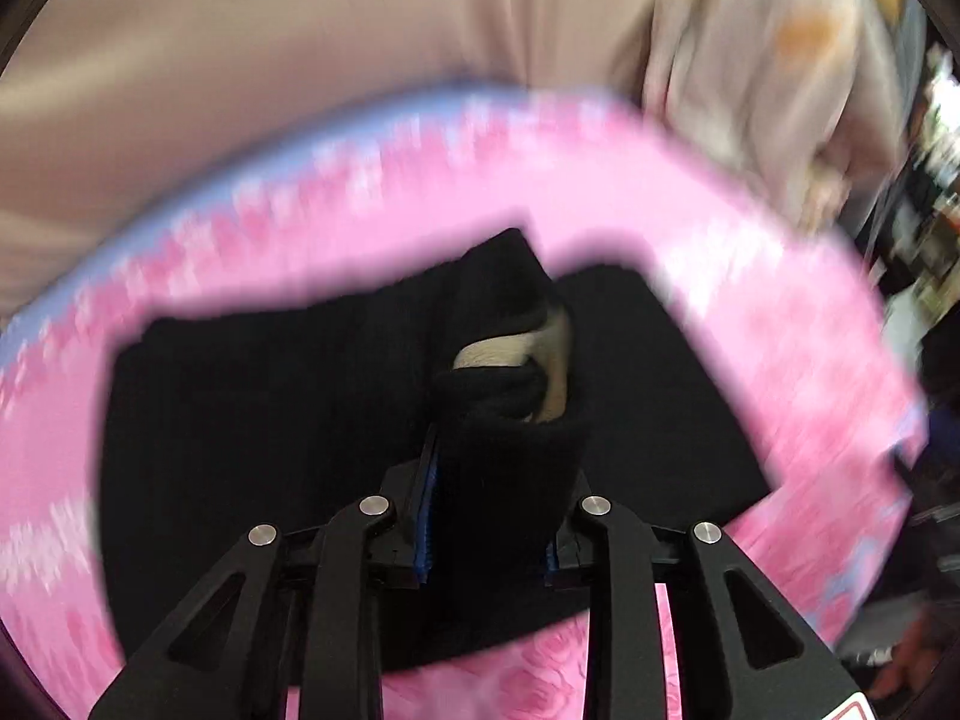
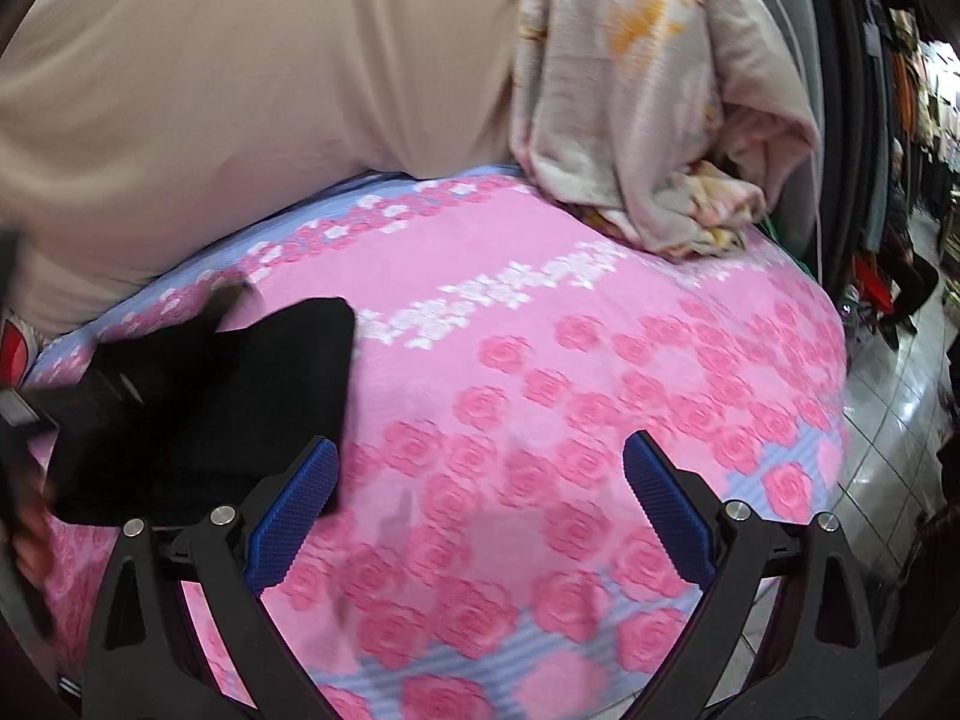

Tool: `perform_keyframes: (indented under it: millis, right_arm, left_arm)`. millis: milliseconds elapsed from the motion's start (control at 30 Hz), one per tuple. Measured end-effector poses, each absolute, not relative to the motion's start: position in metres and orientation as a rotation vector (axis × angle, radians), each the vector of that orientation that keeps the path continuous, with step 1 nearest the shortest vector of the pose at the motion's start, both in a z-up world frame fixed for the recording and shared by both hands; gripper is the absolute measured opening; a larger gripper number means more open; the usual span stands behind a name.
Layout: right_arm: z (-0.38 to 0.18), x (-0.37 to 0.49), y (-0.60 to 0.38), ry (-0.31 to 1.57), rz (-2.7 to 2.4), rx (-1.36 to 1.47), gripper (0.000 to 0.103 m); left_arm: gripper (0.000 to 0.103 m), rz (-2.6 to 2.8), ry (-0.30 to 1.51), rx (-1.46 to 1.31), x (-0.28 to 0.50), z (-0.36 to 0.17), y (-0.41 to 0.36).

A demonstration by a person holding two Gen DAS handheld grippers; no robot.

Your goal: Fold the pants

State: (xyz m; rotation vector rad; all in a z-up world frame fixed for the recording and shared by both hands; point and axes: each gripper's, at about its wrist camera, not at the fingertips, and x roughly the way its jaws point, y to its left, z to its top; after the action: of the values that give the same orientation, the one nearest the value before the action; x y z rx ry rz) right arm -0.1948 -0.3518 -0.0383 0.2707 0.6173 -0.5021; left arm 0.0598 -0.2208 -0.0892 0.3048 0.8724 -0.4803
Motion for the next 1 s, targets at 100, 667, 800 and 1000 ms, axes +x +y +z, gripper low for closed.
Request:
perform_keyframes:
  millis: [100, 667, 800, 1000]
  right_arm:
    - [-0.04, -0.204, -0.358, 0.618, -0.509, 0.285, 0.094]
    - [-0.036, -0.062, -0.295, 0.753, -0.014, 0.302, 0.095]
    - [-0.067, -0.018, -0.272, 0.884, -0.034, 0.242, 0.095]
    - [-0.035, -0.021, -0.24, 0.786, -0.008, 0.133, 0.022]
  left_arm:
    - [0.04, -0.455, 0.751, 0.337, 0.037, -0.078, -0.219]
    - [0.086, -0.021, 0.643, 0.062, 0.079, -0.021, -0.01]
    - [0.086, 0.015, 0.745, -0.024, 0.09, -0.051, 0.035]
    - [0.086, 0.005, 0.804, -0.016, 0.099, -0.074, 0.054]
